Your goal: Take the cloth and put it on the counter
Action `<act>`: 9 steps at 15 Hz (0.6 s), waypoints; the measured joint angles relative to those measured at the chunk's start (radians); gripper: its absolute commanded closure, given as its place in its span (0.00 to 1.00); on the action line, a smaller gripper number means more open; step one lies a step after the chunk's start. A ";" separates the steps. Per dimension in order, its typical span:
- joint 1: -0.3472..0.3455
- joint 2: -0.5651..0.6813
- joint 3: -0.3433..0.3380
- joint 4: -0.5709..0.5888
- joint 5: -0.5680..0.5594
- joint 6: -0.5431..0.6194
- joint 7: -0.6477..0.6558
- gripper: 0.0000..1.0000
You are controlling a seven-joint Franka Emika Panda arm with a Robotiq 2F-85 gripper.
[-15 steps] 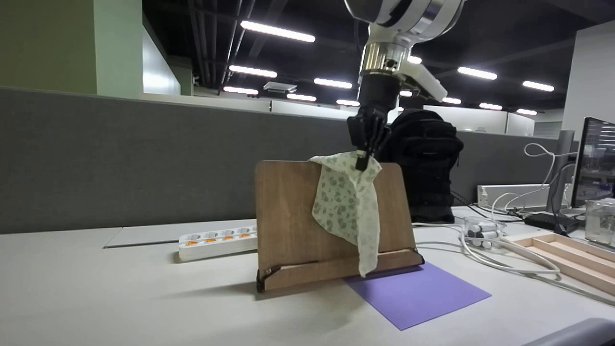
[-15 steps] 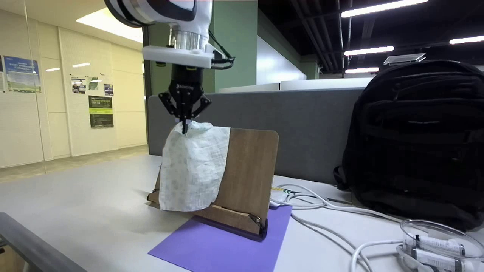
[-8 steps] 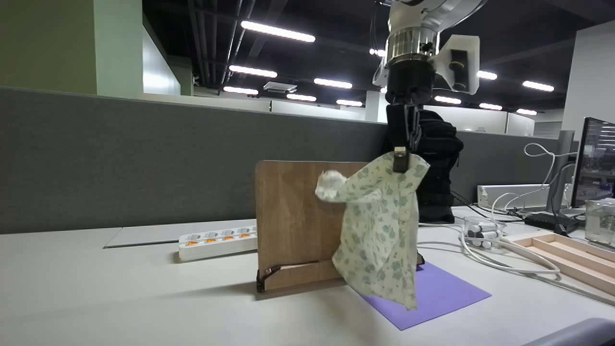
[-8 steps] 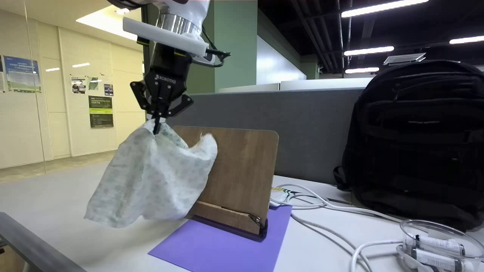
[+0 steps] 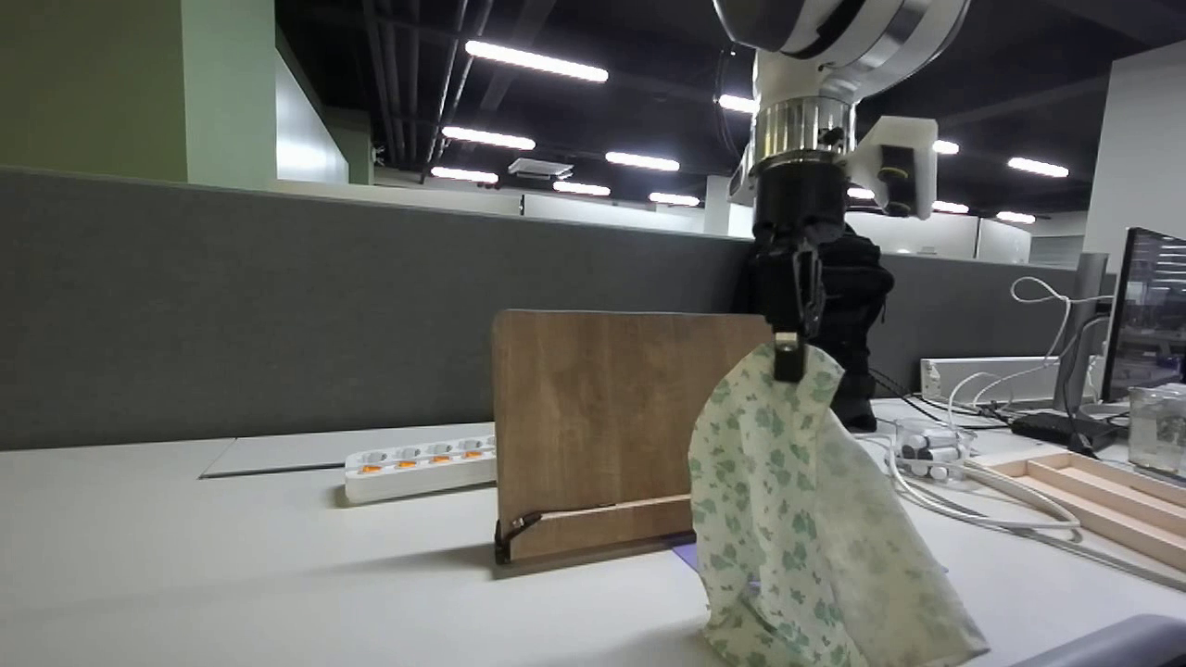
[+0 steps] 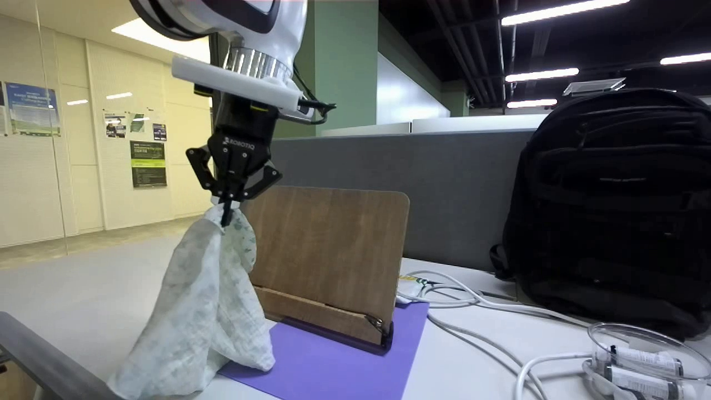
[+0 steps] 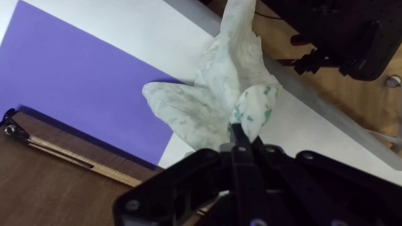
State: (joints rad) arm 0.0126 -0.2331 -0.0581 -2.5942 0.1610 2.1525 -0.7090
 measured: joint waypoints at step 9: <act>-0.009 0.078 -0.001 -0.030 -0.071 0.322 0.181 0.31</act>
State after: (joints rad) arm 0.0035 -0.1550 -0.0592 -2.6246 0.0899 2.4747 -0.5279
